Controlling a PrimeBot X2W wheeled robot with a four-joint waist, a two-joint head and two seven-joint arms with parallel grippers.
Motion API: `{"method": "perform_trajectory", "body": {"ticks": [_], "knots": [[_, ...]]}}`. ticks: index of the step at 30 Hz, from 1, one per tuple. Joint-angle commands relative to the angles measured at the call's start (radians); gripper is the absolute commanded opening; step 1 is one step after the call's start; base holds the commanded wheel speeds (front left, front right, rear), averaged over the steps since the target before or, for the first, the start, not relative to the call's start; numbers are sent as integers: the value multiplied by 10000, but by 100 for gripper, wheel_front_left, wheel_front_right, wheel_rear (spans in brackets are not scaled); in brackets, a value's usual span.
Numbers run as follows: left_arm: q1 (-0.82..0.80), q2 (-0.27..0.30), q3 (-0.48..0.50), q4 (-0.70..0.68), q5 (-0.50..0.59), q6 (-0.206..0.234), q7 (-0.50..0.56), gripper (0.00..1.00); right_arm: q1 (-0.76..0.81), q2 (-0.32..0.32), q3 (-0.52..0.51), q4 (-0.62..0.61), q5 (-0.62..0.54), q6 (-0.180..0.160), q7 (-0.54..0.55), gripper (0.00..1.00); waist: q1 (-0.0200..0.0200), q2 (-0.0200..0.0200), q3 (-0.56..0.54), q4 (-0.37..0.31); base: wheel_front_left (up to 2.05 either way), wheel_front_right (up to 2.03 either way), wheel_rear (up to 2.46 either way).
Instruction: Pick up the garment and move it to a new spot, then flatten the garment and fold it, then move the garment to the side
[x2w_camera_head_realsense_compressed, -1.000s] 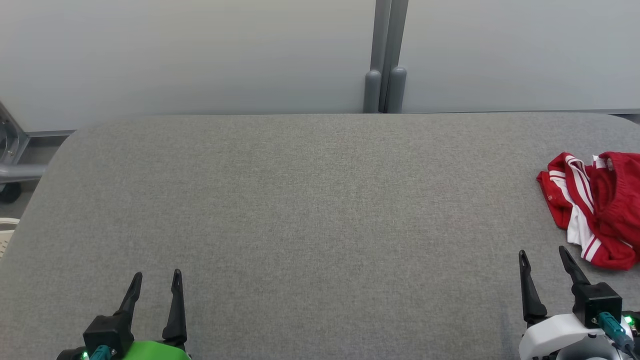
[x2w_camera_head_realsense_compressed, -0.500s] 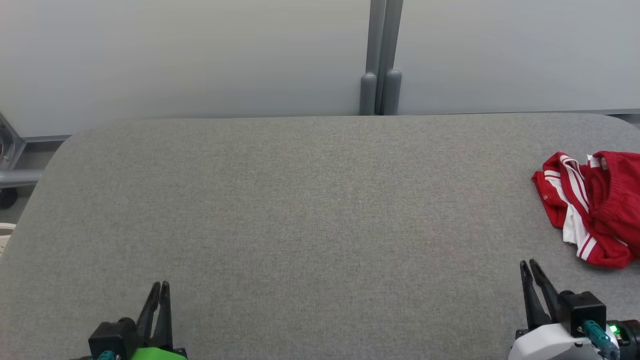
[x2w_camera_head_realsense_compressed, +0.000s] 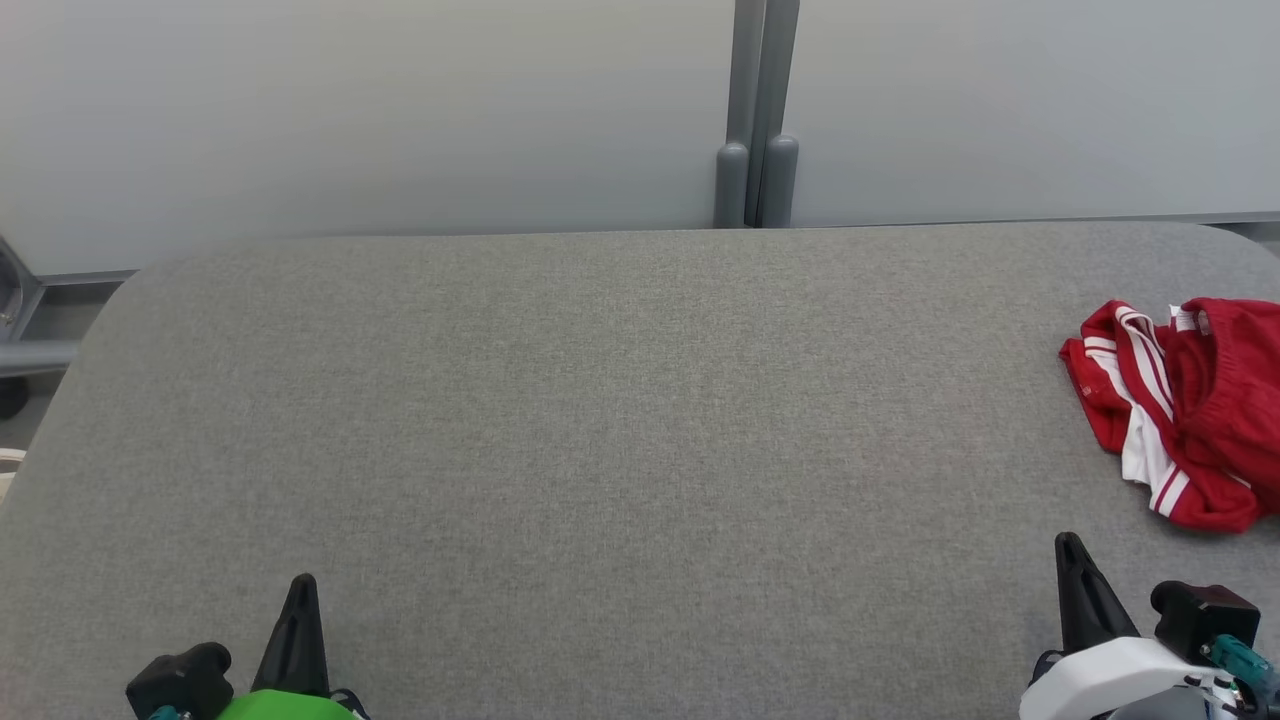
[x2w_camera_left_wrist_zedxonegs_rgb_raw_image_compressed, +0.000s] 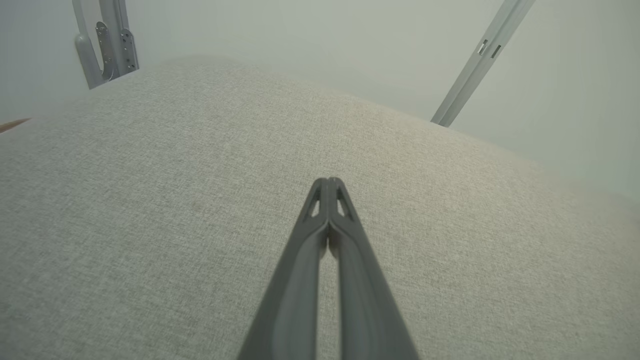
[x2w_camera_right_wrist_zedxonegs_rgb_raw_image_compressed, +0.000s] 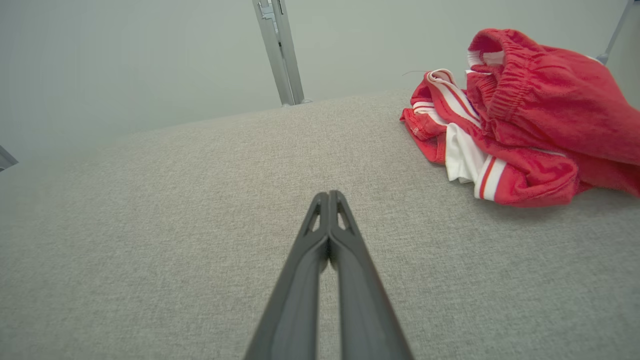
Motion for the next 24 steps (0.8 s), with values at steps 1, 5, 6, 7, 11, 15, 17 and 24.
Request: {"method": "perform_trajectory", "body": {"ticks": [1, 5, 6, 7, 11, 15, 17, 24], "knots": [[-291, 33, 67, -222, -453, -19, 79, 0, -321, -75, 21, -180, 521, 0, 79, 0, 0, 9, 5, -8, 0, 0, 0], [-355, 26, 106, -289, -1146, -26, 237, 0, -392, -85, 52, -202, 1337, -1, 240, 0, 0, 12, 17, -28, 0, 0, 0], [-371, 24, 116, -305, -1311, -27, 276, 0, -410, -87, 58, -205, 1534, -1, 281, 0, 0, 13, 20, -34, 0, 0, 0], [-386, 22, 127, -321, -1479, -29, 315, 0, -429, -89, 62, -207, 1731, -1, 322, 0, 0, 13, 23, -39, 0, 0, 0], [-444, 15, 168, -379, -2128, -35, 468, 0, -517, -98, 76, -211, 2490, -2, 486, 0, 0, 16, 35, -60, 0, 0, 0], [-491, 10, 197, -420, -2584, -40, 581, 0, -576, -104, 84, -211, 3030, -2, 609, 0, 0, 18, 44, -75, 0, 0, 0], [-524, 6, 216, -446, -2893, -43, 652, 0, -612, -107, 89, -211, 3380, -2, 687, 0, 0, 20, 50, -86, 0, 0, 0], [-613, -5, 280, -524, -3894, -54, 895, 0, -752, -119, 103, -206, 4557, -4, 957, 0, 0, 24, 72, -122, 0, 0, 0]]}}
